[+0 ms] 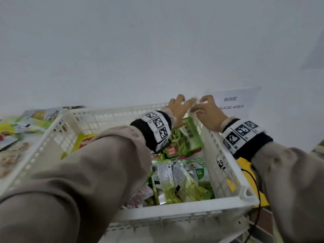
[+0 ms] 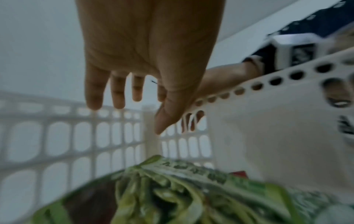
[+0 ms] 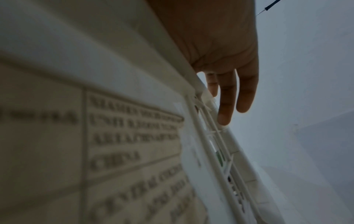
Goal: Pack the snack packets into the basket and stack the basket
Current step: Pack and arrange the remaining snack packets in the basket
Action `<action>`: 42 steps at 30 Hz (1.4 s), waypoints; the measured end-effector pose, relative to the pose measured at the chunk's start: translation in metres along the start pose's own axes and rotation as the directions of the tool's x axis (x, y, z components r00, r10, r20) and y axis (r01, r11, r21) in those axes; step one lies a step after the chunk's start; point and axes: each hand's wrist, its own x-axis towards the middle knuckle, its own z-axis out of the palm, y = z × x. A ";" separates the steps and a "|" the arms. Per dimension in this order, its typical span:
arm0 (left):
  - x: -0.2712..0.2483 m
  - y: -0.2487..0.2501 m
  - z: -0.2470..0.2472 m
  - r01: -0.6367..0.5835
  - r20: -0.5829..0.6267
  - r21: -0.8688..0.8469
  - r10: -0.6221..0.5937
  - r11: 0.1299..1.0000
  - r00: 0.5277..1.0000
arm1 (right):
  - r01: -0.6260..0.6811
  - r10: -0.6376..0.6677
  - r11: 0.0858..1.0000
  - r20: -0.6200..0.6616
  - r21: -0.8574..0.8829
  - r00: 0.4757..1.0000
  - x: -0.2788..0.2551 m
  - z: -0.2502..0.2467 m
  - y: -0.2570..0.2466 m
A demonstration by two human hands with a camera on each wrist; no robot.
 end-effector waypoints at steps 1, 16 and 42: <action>-0.002 0.003 0.001 -0.002 -0.006 0.030 0.003 1.000 1.000 | 0.003 -0.003 1.000 0.001 0.006 1.000 0.000 0.000 0.000; -0.001 -0.005 0.032 0.024 0.311 0.259 -0.107 0.965 0.944 | -0.011 0.013 0.997 -0.018 0.072 1.000 0.002 0.001 0.002; -0.084 -0.126 -0.024 0.351 0.396 0.015 -0.329 0.936 0.857 | -0.009 0.010 1.000 -0.022 0.029 1.000 0.004 0.002 0.001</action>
